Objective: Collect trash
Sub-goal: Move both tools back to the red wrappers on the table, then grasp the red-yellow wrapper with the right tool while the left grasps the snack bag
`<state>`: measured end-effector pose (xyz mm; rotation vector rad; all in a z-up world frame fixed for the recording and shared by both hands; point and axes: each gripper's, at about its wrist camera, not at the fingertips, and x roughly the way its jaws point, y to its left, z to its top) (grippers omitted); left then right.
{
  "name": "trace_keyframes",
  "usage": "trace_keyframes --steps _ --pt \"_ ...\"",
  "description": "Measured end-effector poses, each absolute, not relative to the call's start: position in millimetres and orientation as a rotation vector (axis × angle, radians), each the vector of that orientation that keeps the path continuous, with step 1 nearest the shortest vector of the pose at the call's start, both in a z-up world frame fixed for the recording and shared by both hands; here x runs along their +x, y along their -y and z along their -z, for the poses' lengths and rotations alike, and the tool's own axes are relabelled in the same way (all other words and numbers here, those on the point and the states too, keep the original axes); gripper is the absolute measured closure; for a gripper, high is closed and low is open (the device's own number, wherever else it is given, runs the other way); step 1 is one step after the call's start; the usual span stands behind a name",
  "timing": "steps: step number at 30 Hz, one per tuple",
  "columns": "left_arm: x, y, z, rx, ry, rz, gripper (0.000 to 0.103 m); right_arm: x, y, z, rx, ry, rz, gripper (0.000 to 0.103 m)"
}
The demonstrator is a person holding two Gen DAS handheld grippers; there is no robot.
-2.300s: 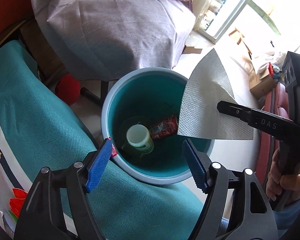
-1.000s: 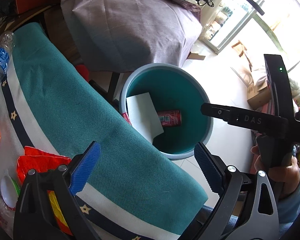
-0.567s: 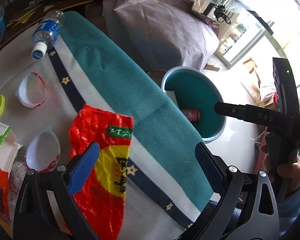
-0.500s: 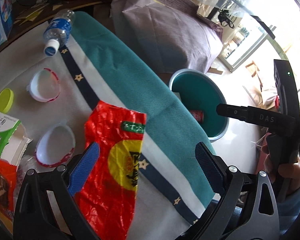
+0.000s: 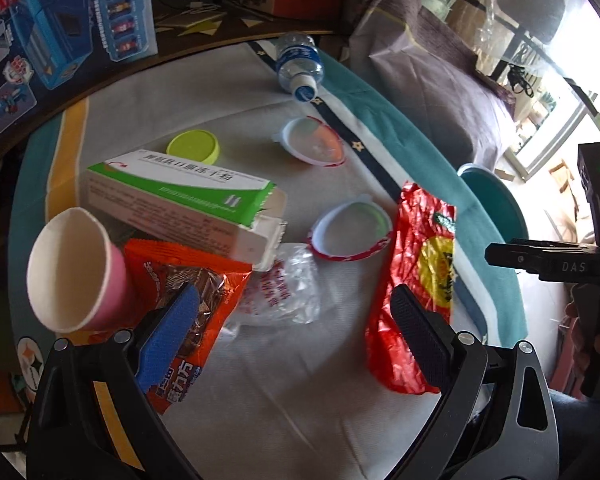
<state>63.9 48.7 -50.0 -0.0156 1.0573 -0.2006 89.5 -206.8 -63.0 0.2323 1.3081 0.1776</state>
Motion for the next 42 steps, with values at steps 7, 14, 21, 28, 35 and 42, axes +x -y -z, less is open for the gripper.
trace_keyframes --steps 7,14,21,28,35,42 --pt "57 -70 54 0.055 -1.057 0.168 0.007 84 179 68 0.198 -1.336 -0.209 0.019" --pt "53 -74 54 -0.043 -1.062 0.218 0.007 85 169 69 0.179 -1.346 -0.213 0.019" --pt "50 -76 49 -0.032 -1.046 0.207 0.007 87 162 70 0.153 -1.351 -0.22 0.019" --pt "55 -121 44 -0.021 -1.013 0.111 0.007 89 138 83 0.105 -1.377 -0.241 0.019" --pt "58 -134 64 -0.029 -1.058 0.134 0.027 90 130 90 0.104 -1.395 -0.232 0.019" --pt "42 -116 82 -0.051 -1.086 0.209 0.054 92 125 94 0.083 -1.393 -0.224 0.019"
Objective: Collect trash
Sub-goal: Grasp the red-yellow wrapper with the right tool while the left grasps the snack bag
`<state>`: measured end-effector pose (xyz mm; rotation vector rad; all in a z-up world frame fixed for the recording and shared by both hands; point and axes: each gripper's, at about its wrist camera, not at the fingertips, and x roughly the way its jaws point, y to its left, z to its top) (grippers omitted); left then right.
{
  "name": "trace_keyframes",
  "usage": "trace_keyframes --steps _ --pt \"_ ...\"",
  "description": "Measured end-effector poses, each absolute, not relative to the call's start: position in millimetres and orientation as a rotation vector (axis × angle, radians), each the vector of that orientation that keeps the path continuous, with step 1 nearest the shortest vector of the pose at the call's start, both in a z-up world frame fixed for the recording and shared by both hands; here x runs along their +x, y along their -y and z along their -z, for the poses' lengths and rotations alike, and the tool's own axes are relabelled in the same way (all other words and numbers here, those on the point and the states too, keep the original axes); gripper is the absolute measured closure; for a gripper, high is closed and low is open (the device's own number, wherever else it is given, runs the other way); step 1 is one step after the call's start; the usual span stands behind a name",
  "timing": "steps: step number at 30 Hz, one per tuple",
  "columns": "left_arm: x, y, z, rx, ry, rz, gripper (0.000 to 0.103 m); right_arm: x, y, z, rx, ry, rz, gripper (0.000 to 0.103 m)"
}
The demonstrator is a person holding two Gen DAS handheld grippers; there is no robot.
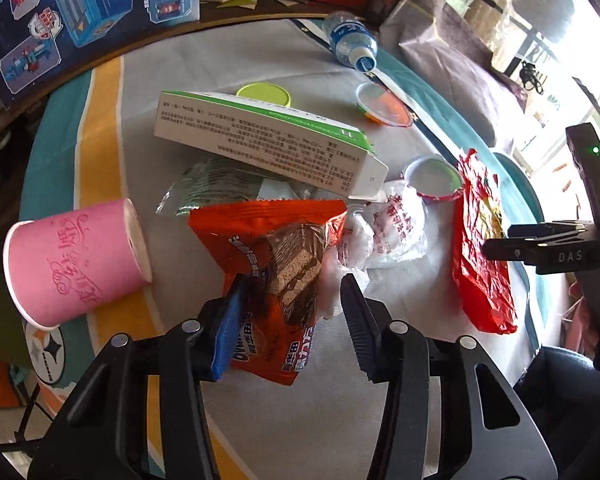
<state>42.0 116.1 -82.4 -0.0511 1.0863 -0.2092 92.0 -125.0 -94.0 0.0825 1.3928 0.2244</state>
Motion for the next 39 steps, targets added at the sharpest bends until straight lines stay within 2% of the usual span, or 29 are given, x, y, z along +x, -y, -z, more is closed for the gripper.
trace_keyframes --steps 6,8,10,12,13,15,16,17,23,32,39 --pt "34 -115 90 -0.075 -1.107 0.208 0.053 96 95 98 0.01 -1.342 -0.233 0.018" --pt "36 -121 93 -0.094 -1.117 0.184 0.049 94 85 99 -0.049 -1.313 -0.235 0.023" --pt "37 -126 96 -0.112 -1.124 0.169 0.048 89 77 97 -0.103 -1.273 -0.239 0.039" --pt "37 -126 98 -0.125 -1.127 0.181 0.048 85 72 94 -0.106 -1.257 -0.274 0.059" --pt "36 -124 97 -0.121 -1.124 0.186 0.048 85 70 93 -0.108 -1.252 -0.286 0.06" --pt "34 -119 95 -0.111 -1.119 0.196 0.056 85 70 92 -0.101 -1.249 -0.304 0.065" --pt "32 -117 94 -0.109 -1.115 0.195 0.062 84 71 90 -0.087 -1.248 -0.313 0.078" --pt "31 -116 92 -0.109 -1.11 0.19 0.064 84 73 90 -0.067 -1.255 -0.325 0.099" --pt "19 -115 69 -0.116 -1.07 0.167 0.071 78 108 73 0.044 -1.233 -0.328 0.1" --pt "18 -83 28 -0.101 -1.011 0.231 0.071 71 153 43 0.141 -1.144 -0.291 0.1" --pt "42 -27 21 -0.07 -1.004 0.33 0.071 70 203 22 0.205 -1.076 -0.242 0.1"
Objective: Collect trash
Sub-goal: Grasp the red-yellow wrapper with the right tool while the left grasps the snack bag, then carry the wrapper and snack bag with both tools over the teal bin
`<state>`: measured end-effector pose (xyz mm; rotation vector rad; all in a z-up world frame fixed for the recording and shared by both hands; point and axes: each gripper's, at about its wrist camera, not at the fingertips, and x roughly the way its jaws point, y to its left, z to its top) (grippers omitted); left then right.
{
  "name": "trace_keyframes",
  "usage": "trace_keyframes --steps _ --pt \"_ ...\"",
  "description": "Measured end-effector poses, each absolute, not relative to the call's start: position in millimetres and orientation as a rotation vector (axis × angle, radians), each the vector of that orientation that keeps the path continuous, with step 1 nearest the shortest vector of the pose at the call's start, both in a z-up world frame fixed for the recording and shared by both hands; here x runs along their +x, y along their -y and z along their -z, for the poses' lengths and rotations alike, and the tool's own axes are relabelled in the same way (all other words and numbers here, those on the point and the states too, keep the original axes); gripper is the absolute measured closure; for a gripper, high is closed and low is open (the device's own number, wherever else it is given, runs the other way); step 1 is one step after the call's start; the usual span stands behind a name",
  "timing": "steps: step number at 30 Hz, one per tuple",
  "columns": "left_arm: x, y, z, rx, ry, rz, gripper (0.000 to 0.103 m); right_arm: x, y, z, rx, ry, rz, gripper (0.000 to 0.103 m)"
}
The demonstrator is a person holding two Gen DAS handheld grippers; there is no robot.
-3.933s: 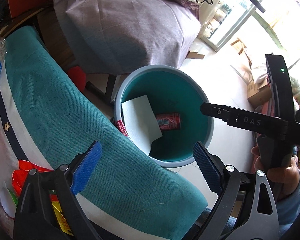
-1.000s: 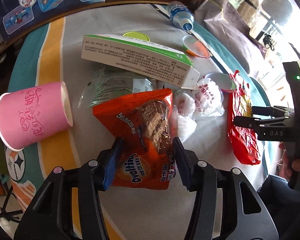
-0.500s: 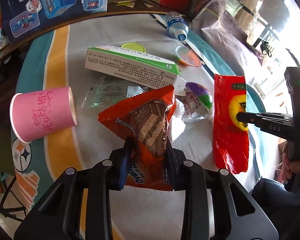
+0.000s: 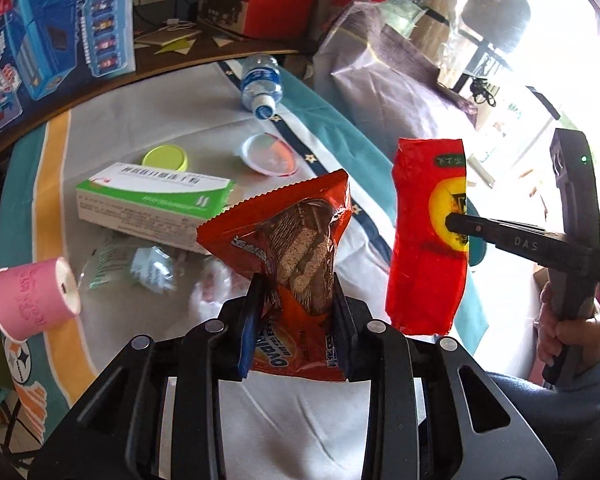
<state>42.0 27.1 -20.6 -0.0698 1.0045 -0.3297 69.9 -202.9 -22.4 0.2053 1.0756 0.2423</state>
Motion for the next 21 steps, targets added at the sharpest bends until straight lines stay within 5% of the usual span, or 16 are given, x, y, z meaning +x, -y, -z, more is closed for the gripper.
trace_keyframes --steps 21 --pt "106 158 24 0.103 -1.068 0.629 0.071 79 401 -3 0.369 -0.918 0.083 0.1"
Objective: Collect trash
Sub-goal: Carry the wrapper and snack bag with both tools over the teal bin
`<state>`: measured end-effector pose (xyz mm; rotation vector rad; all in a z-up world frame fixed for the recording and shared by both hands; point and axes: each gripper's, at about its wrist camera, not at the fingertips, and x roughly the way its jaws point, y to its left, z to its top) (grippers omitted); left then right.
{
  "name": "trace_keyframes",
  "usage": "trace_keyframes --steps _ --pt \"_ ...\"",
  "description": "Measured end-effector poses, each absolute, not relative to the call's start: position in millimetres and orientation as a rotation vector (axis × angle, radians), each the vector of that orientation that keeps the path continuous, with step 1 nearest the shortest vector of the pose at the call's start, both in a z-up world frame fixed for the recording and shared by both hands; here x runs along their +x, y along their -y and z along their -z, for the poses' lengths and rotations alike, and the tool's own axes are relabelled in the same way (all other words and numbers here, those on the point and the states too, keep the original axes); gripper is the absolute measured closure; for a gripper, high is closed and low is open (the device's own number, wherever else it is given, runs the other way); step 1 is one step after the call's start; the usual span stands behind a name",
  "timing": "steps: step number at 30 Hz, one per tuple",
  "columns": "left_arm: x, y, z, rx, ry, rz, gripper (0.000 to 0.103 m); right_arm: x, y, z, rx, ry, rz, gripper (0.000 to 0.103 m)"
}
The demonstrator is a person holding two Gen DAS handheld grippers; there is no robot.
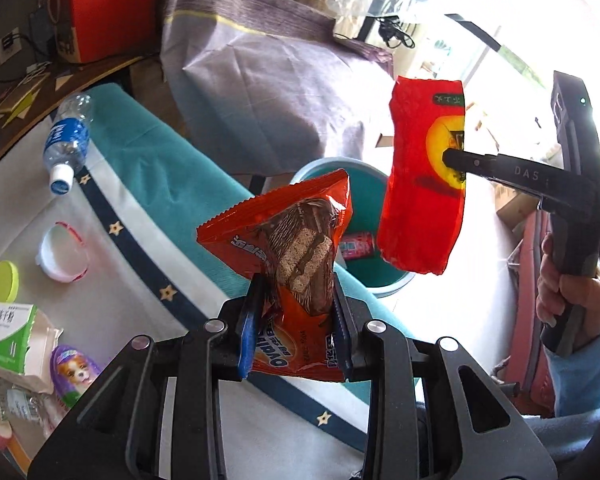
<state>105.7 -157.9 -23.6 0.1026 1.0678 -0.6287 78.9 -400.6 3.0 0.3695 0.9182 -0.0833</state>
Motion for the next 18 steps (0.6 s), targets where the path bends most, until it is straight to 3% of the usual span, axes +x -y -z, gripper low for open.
trace_keyframes --steps 12,16,18 --pt "132 229 49 0.144 -1.127 0.712 0.071 98 445 43 0.366 -1.006 0.155 0.099" --pt "140 239 59 0.141 -1.15 0.718 0.071 106 448 62 0.379 -1.052 0.143 0.096" --pt "144 244 64 0.139 -1.161 0.72 0.071 108 447 71 0.387 -1.075 0.136 0.086"
